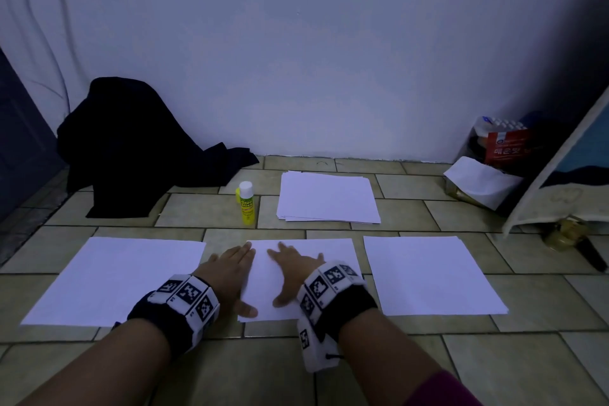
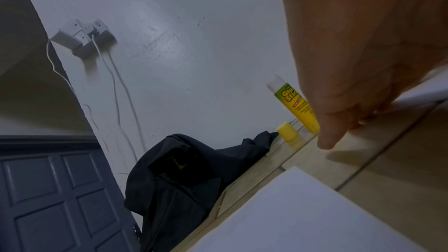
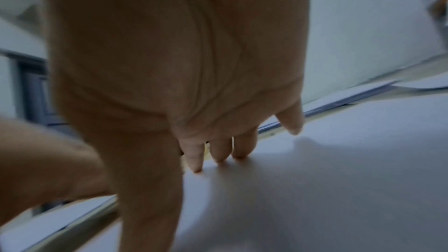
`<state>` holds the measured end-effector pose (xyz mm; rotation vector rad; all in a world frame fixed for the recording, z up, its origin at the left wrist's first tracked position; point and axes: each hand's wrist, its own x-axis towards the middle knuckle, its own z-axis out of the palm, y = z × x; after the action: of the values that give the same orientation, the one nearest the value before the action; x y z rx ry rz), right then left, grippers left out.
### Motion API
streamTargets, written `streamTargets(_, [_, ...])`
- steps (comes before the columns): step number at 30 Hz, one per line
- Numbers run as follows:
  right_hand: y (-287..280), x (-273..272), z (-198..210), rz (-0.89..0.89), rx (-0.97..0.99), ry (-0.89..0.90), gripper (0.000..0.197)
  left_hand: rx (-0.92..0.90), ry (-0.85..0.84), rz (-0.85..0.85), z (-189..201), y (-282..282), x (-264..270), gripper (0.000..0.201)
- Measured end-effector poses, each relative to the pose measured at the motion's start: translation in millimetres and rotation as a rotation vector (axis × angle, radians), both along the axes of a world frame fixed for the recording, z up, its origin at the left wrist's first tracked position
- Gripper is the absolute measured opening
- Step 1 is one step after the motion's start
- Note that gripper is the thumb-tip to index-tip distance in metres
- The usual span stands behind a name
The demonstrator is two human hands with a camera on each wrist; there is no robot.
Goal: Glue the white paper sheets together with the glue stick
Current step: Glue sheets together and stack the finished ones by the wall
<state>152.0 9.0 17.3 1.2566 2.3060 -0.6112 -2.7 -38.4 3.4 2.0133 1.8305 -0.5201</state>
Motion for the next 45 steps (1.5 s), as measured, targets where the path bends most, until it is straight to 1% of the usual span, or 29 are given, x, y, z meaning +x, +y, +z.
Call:
streamTargets(5, [20, 54, 0, -0.172, 0.021, -0.056, 0.11, -0.021, 0.022, -0.031, 3, -2, 0, 0.115])
streamTargets(7, [23, 67, 0, -0.216, 0.016, -0.091, 0.113, -0.017, 0.035, -0.039, 4, -3, 0, 0.114])
streamTargets(12, [17, 62, 6, -0.27, 0.047, -0.097, 0.12, -0.021, 0.072, -0.051, 7, -5, 0, 0.122])
streamTargets(14, [15, 58, 8, -0.339, 0.099, -0.062, 0.114, -0.017, 0.072, -0.04, 9, -6, -2, 0.122])
streamTargets(15, [13, 57, 8, -0.357, 0.14, -0.057, 0.109, -0.007, 0.066, -0.028, 11, -6, -3, 0.118])
streamTargets(17, [9, 56, 8, -0.348, 0.212, -0.097, 0.104, 0.062, 0.081, -0.021, 18, -5, -3, 0.101])
streamTargets(19, [5, 52, 7, -0.31, 0.227, -0.129, 0.096, 0.19, 0.143, -0.052, 25, -3, 3, 0.083])
streamTargets(20, [2, 49, 6, -0.293, 0.221, -0.124, 0.09, 0.245, 0.151, -0.063, 28, -2, 7, 0.077])
streamTargets(21, [0, 45, 6, -0.28, 0.217, -0.107, 0.081, 0.283, 0.12, -0.072, 29, -2, 14, 0.071])
streamTargets(22, [-2, 41, 6, -0.276, 0.215, -0.083, 0.072, 0.297, 0.067, -0.087, 28, -3, 20, 0.065])
streamTargets(24, [-7, 31, 4, -0.301, 0.204, -0.036, 0.055, 0.265, -0.033, -0.132, 23, -5, 34, 0.059])
streamTargets(26, [-9, 23, 1, -0.349, 0.198, 0.011, 0.046, 0.228, -0.049, -0.151, 19, -7, 43, 0.051])
streamTargets(29, [-14, 12, -3, -0.369, 0.184, 0.09, 0.046, 0.242, -0.006, -0.148, 25, -9, 45, 0.033])
streamTargets(32, [-22, 0, -7, -0.288, 0.167, 0.127, 0.06, 0.225, -0.034, -0.094, 29, -9, 37, 0.026])
streamTargets(33, [-23, -3, -7, -0.256, 0.17, 0.123, 0.064, 0.225, -0.052, -0.065, 29, -10, 34, 0.029])
streamTargets(34, [-24, -5, -6, -0.226, 0.168, 0.116, 0.067, 0.228, -0.065, -0.032, 28, -10, 32, 0.039])
streamTargets(37, [-21, -8, -2, -0.137, 0.121, 0.088, 0.083, 0.21, -0.087, 0.037, 18, -8, 26, 0.087])
streamTargets(39, [-20, -11, 0, -0.102, 0.107, 0.061, 0.095, 0.122, -0.073, 0.061, 11, -6, 24, 0.118])
streamTargets(40, [-19, -14, 0, -0.087, 0.093, 0.052, 0.1, 0.072, -0.054, 0.06, 8, -5, 22, 0.126])
streamTargets(41, [-19, -17, 1, -0.066, 0.07, 0.048, 0.104, 0.033, -0.039, 0.052, 7, -3, 21, 0.129])
streamTargets(45, [-15, -17, 8, 0.038, -0.021, 0.048, 0.109, -0.024, -0.018, 0.027, 3, 1, 18, 0.13])
